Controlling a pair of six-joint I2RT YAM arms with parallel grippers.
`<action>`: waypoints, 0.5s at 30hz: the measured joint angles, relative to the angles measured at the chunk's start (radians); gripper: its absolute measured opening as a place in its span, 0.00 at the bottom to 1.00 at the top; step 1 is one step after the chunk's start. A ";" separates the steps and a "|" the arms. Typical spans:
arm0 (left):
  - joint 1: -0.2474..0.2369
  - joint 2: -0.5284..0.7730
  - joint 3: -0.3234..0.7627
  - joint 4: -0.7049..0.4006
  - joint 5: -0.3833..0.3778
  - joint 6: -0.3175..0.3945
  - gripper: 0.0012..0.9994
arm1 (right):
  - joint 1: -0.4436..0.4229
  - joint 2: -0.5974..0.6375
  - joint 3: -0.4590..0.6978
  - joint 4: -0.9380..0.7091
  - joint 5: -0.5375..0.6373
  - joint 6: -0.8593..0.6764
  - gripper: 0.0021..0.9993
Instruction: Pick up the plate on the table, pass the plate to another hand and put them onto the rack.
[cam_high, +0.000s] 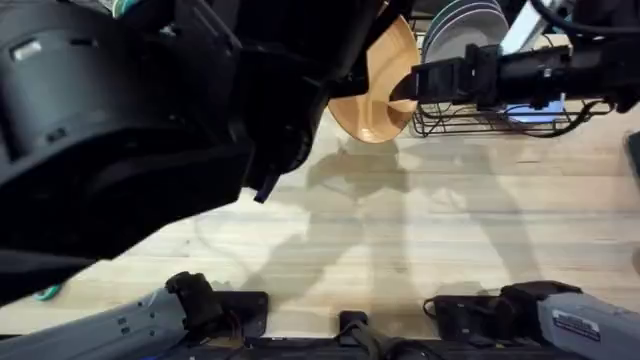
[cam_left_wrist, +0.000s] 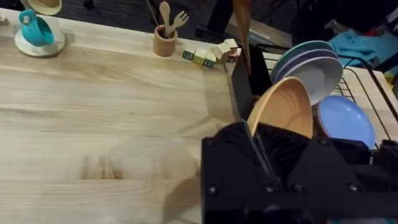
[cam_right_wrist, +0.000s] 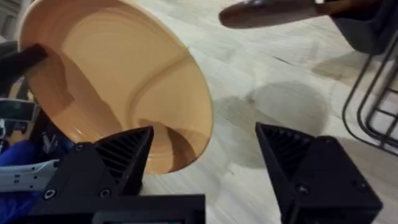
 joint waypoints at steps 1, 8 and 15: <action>0.000 0.000 0.000 0.000 0.000 0.000 0.04 | 0.007 0.004 0.000 0.005 0.000 0.000 1.00; 0.000 0.000 0.000 0.000 0.000 0.000 0.04 | 0.032 0.016 0.000 0.018 0.000 0.000 0.86; 0.000 0.000 0.000 0.000 0.000 0.000 0.04 | 0.032 0.016 0.000 0.020 0.000 -0.003 0.48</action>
